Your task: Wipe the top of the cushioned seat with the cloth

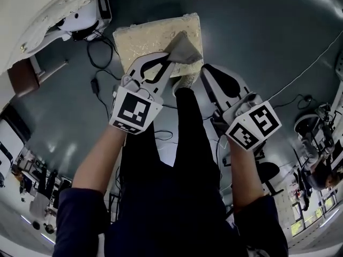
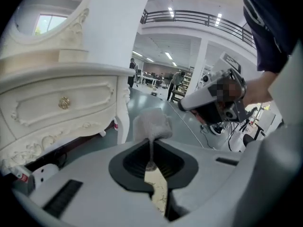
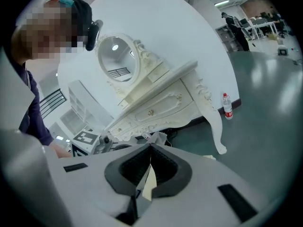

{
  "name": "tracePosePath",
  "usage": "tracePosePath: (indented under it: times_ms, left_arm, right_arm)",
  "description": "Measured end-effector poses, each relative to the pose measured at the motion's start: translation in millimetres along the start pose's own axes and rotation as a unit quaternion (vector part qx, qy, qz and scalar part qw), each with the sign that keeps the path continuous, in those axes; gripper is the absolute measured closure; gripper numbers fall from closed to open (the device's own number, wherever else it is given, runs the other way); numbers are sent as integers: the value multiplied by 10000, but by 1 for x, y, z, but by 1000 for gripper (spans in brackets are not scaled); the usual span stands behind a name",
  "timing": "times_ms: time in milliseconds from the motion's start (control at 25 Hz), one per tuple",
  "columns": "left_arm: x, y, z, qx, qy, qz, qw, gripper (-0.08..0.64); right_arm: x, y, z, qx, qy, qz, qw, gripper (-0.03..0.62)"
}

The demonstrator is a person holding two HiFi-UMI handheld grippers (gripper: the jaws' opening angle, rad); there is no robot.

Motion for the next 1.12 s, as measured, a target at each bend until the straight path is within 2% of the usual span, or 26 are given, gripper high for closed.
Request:
tracePosePath:
  times_ms: [160, 400, 840, 960, 1120]
  left_arm:
    - [-39, 26, 1, -59, 124, 224, 9997, 534]
    - [-96, 71, 5, 87, 297, 465, 9984, 534]
    - [-202, 125, 16, 551, 674, 850, 9926, 534]
    - [-218, 146, 20, 671, 703, 983, 9904, 534]
    - [-227, 180, 6, 912, 700, 1206, 9860, 534]
  right_arm:
    - [-3, 23, -35, -397, 53, -13, 9992, 566]
    - [-14, 65, -88, -1043, 63, 133, 9944, 566]
    - [-44, 105, -180, -1756, 239, 462, 9831, 568]
    - [-54, 118, -194, -1874, 214, 563, 9804, 568]
    - [-51, 149, -209, -2107, 171, 786, 9742, 568]
Point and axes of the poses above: the fingertips, and each gripper's own axes: x forward along the fingers, z to its right, y out of its top, the point moved 10 cm from there along -x, backward along the fingers, and after that the axes turned 5 degrees about z, right-handed, at the moved point
